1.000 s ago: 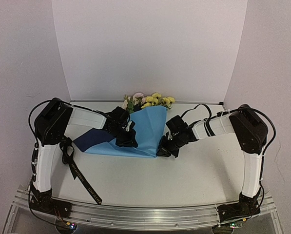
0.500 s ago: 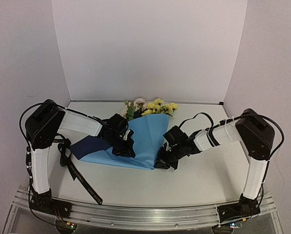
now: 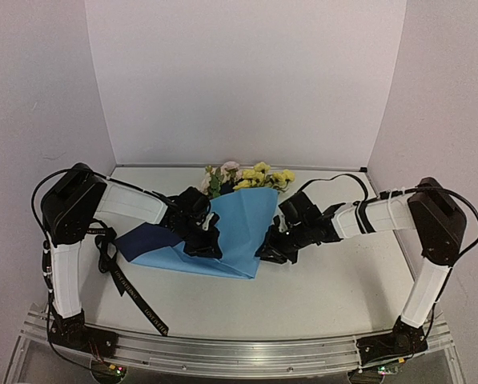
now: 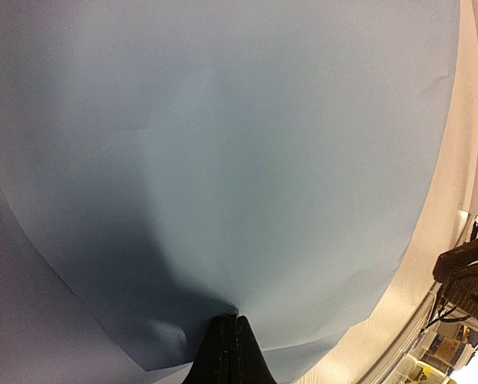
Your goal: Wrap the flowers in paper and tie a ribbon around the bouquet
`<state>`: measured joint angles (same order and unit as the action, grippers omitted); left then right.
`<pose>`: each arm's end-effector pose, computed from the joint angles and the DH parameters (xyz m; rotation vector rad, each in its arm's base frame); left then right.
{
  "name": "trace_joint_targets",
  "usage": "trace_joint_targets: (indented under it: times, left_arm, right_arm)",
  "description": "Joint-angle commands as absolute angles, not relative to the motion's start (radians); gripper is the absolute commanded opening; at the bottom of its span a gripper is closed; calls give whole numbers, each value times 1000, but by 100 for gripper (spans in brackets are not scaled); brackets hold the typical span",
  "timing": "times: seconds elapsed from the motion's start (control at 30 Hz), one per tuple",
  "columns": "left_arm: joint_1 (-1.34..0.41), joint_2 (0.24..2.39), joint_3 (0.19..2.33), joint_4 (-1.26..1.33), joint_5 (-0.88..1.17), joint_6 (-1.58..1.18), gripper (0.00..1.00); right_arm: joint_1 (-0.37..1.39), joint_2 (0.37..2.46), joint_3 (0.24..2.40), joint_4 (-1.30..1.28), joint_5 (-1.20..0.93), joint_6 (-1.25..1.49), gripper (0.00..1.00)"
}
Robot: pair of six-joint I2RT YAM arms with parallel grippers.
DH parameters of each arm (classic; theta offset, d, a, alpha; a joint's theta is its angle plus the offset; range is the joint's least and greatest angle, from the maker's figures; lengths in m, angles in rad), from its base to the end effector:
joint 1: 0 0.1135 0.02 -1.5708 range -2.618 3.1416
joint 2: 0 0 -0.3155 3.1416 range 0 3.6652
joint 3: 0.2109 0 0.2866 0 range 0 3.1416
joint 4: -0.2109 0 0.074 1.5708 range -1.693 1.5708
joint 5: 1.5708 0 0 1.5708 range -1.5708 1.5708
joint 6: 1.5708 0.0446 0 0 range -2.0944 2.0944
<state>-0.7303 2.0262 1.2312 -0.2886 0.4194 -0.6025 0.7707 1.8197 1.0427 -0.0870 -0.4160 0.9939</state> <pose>0.3243 -0.3148 0.1374 0.3351 2.8567 -0.9218 0.2846 0.3014 0.1783 0.0942 2.7762 1.1603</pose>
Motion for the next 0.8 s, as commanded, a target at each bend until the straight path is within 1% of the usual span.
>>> trace_joint_targets:
  times: [0.0,0.23,0.4,0.57,0.77]
  left_arm:
    - [-729,2075,1224,-395,357,-596,0]
    - [-729,2081,1228,-399,363,-593,0]
    - [-729,2081,1230,-406,361,-589,0]
    - [-729,2083,1226,-406,360,-591,0]
    - [-729,2087,1226,-405,362,-591,0]
  right_arm:
    - [749,1872,1126,-20,-472,941,15]
    - [710,1991,1187,21,-504,979,9]
    - [672,2017,1119,30,-486,1044,5]
    - [639,2004,1079,59,-467,1069,5]
    - [616,2048,1144,60,-491,1104,4]
